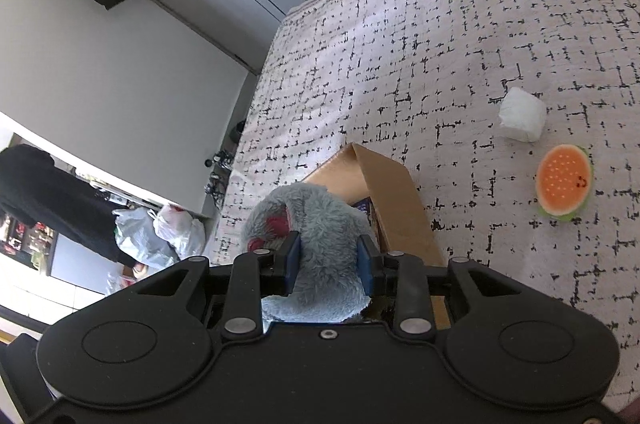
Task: Organize soft objects
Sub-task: 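Carry the grey plush mouse over the box with both tools, then open both tools to drop the plush mouse into the box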
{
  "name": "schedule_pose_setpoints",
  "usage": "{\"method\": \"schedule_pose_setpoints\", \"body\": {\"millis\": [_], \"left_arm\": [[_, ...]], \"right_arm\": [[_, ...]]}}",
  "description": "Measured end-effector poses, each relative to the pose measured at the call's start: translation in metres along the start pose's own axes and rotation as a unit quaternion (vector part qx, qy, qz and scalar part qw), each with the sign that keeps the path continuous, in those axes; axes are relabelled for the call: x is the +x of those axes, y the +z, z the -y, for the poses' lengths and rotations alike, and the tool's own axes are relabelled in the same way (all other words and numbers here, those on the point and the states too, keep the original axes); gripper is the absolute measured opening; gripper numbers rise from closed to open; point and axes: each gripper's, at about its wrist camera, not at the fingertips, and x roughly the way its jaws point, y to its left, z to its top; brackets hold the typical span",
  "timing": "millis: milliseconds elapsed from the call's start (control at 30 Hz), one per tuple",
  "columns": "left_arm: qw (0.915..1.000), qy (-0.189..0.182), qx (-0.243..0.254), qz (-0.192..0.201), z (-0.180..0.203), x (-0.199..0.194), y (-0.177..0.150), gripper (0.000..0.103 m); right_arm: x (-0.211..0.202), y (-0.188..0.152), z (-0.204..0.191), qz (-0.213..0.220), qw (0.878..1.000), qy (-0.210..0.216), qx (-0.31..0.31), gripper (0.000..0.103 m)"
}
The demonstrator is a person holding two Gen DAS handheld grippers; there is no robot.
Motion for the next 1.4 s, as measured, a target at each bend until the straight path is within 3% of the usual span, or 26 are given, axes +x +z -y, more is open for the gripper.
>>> {"method": "schedule_pose_setpoints", "body": {"millis": [367,867,967,1067,1300,1400], "left_arm": [[0.9983,0.016,-0.035,-0.045,-0.028,0.035,0.0,0.037],[0.9989,0.026,-0.006,-0.038,-0.006,0.022,-0.005,0.04],[0.9985,0.033,0.001,-0.043,0.001,0.018,-0.009,0.045],[0.9981,0.041,0.008,-0.046,0.008,0.014,-0.014,0.05],[0.9964,0.06,0.029,-0.053,0.024,0.002,-0.026,0.07],[0.9956,0.064,0.039,-0.056,0.032,-0.002,-0.031,0.073]], "right_arm": [[0.015,0.005,0.004,-0.008,1.0,-0.03,-0.006,0.033],[-0.016,0.002,0.025,0.004,0.999,-0.034,0.007,0.033],[-0.026,0.001,0.033,0.006,0.999,-0.036,0.01,0.034],[-0.036,0.001,0.04,0.008,0.999,-0.038,0.007,0.041],[-0.059,-0.001,0.055,0.01,0.999,-0.041,-0.007,0.048],[-0.069,-0.002,0.062,0.014,0.999,-0.047,-0.012,0.05]]}}
